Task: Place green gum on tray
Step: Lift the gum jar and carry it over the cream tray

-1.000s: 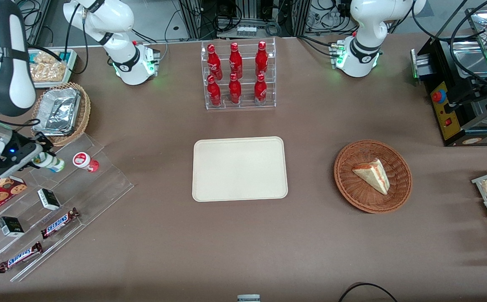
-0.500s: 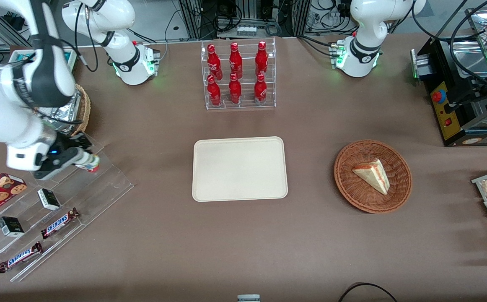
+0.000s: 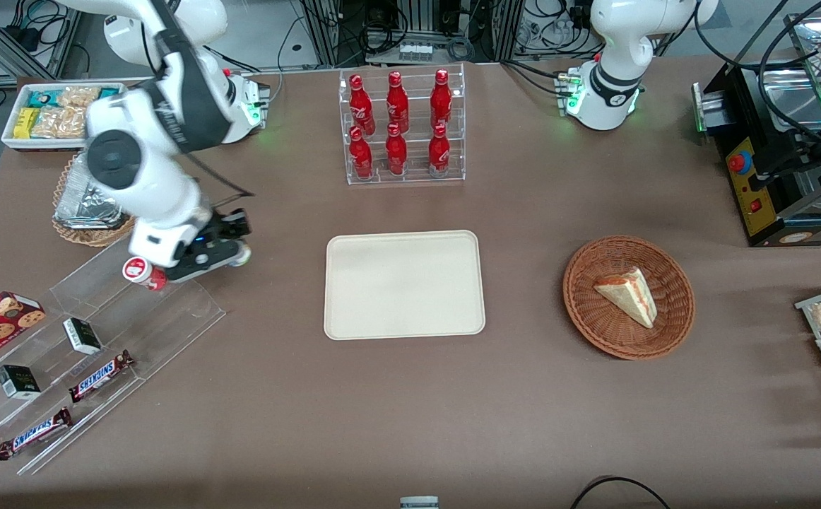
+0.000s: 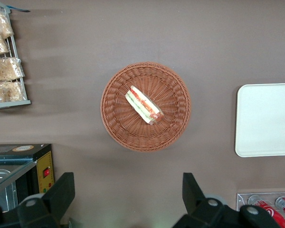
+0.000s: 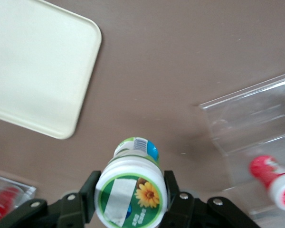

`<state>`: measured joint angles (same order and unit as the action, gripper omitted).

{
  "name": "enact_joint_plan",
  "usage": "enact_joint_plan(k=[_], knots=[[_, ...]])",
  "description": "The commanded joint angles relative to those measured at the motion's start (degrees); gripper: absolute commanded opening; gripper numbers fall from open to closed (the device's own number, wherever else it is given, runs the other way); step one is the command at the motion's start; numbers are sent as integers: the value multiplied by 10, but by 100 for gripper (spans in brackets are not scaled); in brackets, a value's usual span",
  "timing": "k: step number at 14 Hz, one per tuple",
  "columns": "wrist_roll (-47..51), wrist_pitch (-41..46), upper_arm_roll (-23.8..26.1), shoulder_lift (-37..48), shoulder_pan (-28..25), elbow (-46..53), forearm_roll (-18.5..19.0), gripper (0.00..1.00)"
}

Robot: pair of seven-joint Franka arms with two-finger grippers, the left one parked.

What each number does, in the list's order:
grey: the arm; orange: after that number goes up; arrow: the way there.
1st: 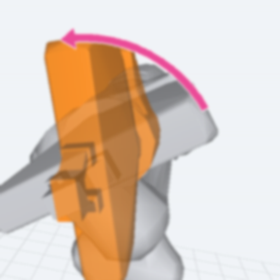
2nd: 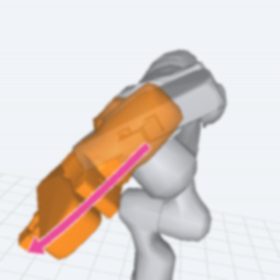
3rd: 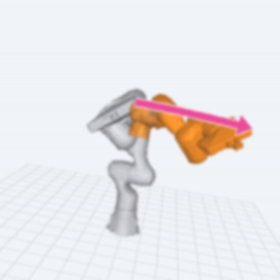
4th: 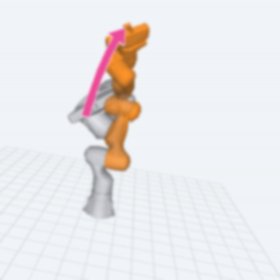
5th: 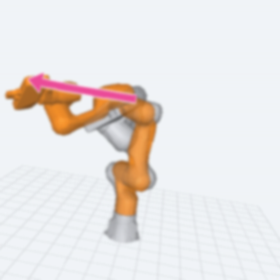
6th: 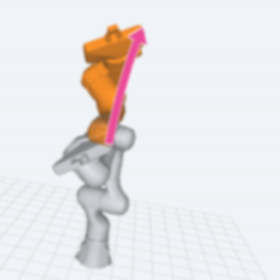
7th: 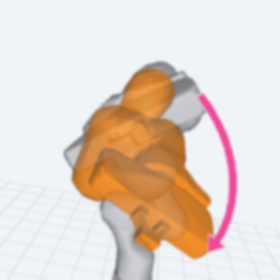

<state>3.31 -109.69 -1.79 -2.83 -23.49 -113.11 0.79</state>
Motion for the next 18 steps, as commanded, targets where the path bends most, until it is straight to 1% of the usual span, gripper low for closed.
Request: enact_joint_plan(k=[1,3,6,9,11,13,14,18], knots=[[105,3,-5,-54,-52,60,-4,0],[177,2,-5,-95,-90,102,-4,0],[253,-21,-6,-159,-135,156,-24,0],[332,-51,-6,-218,-172,199,-24,0],[374,-75,-6,-255,-186,225,-23,0],[399,-115,-5,-282,-194,232,-25,0],[410,-140,-5,-295,-197,232,-32,0],[419,-205,-5,-342,-209,232,-43,0]])
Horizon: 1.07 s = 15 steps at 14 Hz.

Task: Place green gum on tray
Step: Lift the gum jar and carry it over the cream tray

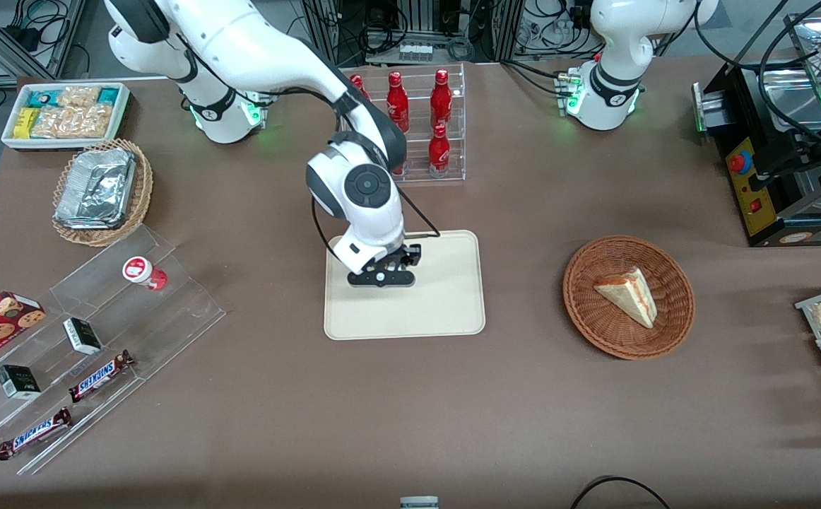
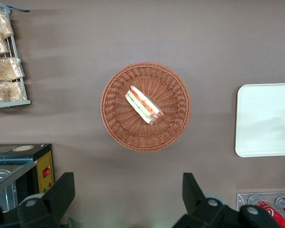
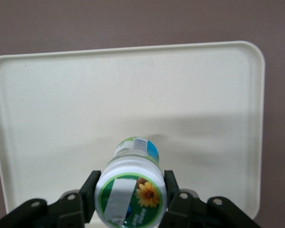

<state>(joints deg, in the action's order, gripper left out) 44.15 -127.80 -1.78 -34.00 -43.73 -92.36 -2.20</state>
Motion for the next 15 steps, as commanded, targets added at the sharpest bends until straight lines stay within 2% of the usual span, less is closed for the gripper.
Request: enact_joint_plan(k=[1,8,9,10,11,15], knots=[[11,-35,-5,-38,-14,25,-12,0],[13,-56,-6,-66,-17,27,-12,0],[12,-57,-6,-67,-17,27,-12,17],[14,-57,-6,-70,-17,27,-12,78],[15,-57,-6,-70,-17,26,-12,100],[15,-57,-7,-69,-18,26,-11,100]])
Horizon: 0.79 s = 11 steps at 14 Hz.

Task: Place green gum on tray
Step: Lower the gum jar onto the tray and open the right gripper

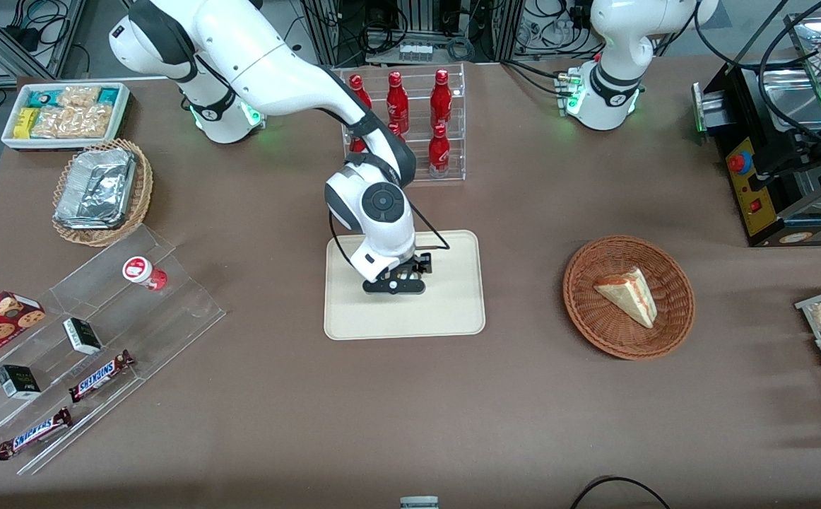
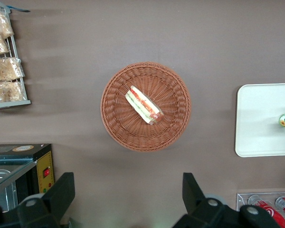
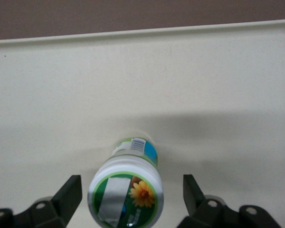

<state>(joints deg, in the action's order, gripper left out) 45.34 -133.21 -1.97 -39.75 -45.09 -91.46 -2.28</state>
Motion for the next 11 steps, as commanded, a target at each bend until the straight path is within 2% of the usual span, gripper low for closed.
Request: enact_joint_plan(k=[1,11], knots=[[1,-2,-5,-9,-4,17,-11,100],[-24,43,-5,39,3,17,-5,100]])
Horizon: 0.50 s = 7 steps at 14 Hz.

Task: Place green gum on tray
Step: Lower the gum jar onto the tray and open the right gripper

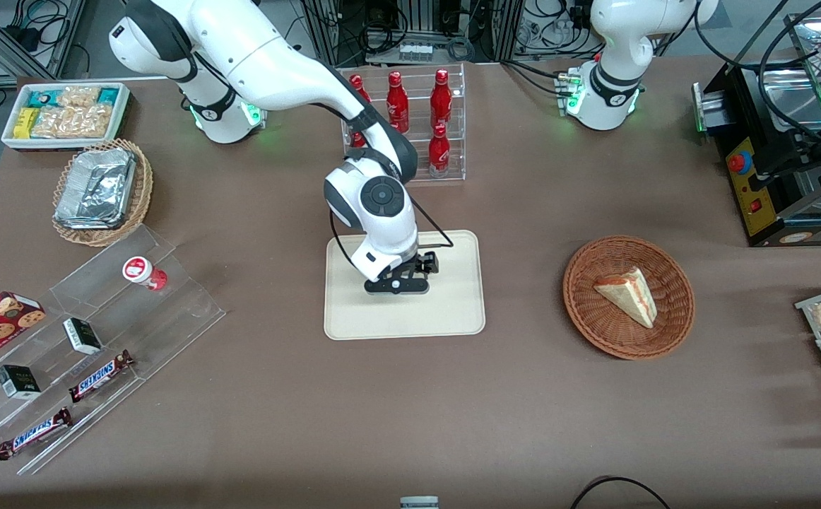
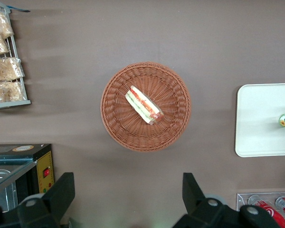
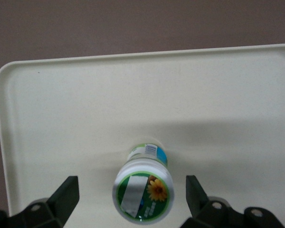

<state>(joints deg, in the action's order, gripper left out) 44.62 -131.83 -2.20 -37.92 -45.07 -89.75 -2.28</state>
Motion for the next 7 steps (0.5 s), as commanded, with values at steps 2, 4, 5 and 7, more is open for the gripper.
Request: enact_joint_plan(k=[2,4,5,7], knots=[[-45,64,-5,43,8,0,-5,100],[-100,118,-6,69,26,-3,-6,100],[-130,152,-5,86,37,-3,-7,100],[-172,210,-5,117,60,-3,-9,100]])
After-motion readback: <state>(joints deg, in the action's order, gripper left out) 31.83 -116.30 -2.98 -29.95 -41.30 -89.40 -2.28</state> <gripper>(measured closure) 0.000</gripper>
